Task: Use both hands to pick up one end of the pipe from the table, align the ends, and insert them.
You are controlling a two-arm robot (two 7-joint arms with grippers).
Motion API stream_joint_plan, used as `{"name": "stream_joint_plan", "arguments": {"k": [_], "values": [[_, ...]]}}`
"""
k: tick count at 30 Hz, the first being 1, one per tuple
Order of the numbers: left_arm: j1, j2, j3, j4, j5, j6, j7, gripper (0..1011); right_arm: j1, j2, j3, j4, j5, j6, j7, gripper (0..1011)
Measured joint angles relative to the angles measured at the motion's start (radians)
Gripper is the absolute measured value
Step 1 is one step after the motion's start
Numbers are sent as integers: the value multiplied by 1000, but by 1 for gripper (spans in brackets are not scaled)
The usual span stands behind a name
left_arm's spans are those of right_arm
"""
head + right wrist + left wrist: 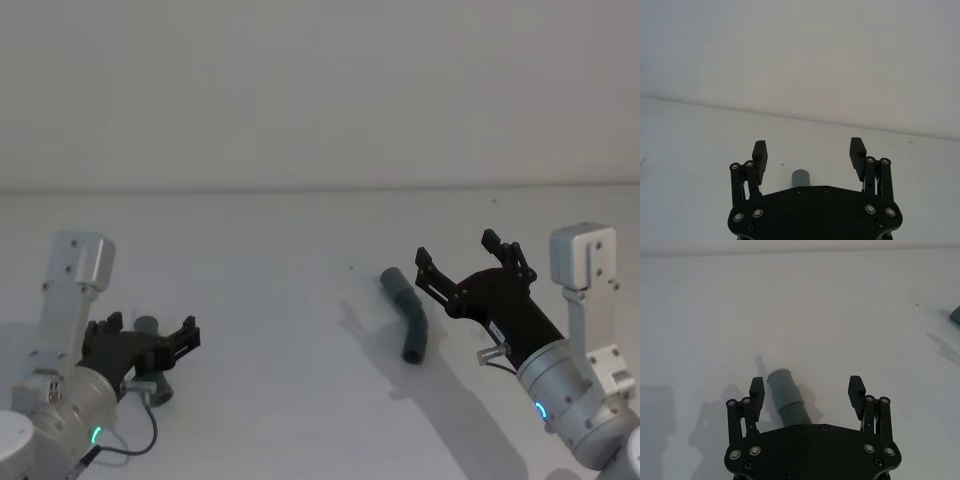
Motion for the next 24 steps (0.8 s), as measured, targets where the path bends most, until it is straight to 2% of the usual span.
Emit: {"name": "stream_joint_plan", "arguments": {"k": [12, 24], "values": [[34, -35, -12, -36, 0, 50, 42, 1001, 0, 0, 0, 0, 0, 0, 0, 1002], [22, -46, -13, -10, 9, 53, 38, 1002, 0, 0, 0, 0, 0, 0, 0, 1002]]}}
